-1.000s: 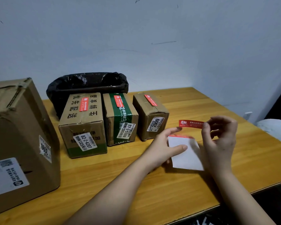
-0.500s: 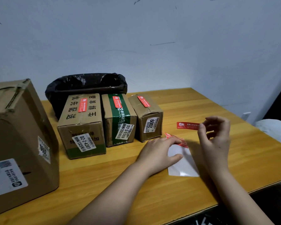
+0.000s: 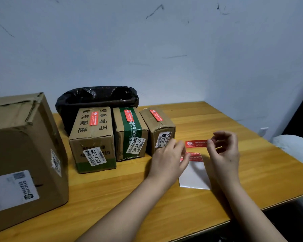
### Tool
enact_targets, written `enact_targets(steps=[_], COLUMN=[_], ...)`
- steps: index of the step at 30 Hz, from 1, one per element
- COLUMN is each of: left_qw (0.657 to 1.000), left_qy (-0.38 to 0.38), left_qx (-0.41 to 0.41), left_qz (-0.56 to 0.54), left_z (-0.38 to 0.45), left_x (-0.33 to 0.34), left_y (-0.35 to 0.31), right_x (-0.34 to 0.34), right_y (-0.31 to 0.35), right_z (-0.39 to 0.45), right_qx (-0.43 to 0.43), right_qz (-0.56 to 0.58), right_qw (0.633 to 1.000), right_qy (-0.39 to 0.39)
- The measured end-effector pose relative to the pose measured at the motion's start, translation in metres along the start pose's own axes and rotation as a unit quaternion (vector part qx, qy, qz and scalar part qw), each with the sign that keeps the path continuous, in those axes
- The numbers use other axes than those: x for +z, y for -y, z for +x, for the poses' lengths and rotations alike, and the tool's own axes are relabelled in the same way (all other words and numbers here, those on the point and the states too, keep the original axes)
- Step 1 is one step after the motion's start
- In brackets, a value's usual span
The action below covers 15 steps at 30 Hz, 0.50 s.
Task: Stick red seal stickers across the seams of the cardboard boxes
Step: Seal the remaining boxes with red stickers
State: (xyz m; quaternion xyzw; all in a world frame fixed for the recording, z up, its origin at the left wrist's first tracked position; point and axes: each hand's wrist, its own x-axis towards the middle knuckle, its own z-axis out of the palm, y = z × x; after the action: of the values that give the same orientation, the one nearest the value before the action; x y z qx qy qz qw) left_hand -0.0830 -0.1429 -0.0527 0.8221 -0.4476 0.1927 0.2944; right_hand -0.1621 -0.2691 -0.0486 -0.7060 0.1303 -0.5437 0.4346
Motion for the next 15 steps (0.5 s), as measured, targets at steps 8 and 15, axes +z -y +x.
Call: enact_targets(steps=[8,15], left_qw=[0.978,0.965], left_qy=[-0.057,-0.131], left_qx=[-0.098,-0.098], left_qz=[-0.175,-0.203], left_z=[0.001,0.006], left_x=[-0.059,-0.142], left_y=[0.000,0.007], right_x=[0.019,0.055], right_y=[0.038,0.109], right_z=[-0.003,0.001], right_qx=[0.022,-0.007], right_qz=[0.118,0.230], right_qw=[0.992,0.972], right_qy=[0.025,0.039])
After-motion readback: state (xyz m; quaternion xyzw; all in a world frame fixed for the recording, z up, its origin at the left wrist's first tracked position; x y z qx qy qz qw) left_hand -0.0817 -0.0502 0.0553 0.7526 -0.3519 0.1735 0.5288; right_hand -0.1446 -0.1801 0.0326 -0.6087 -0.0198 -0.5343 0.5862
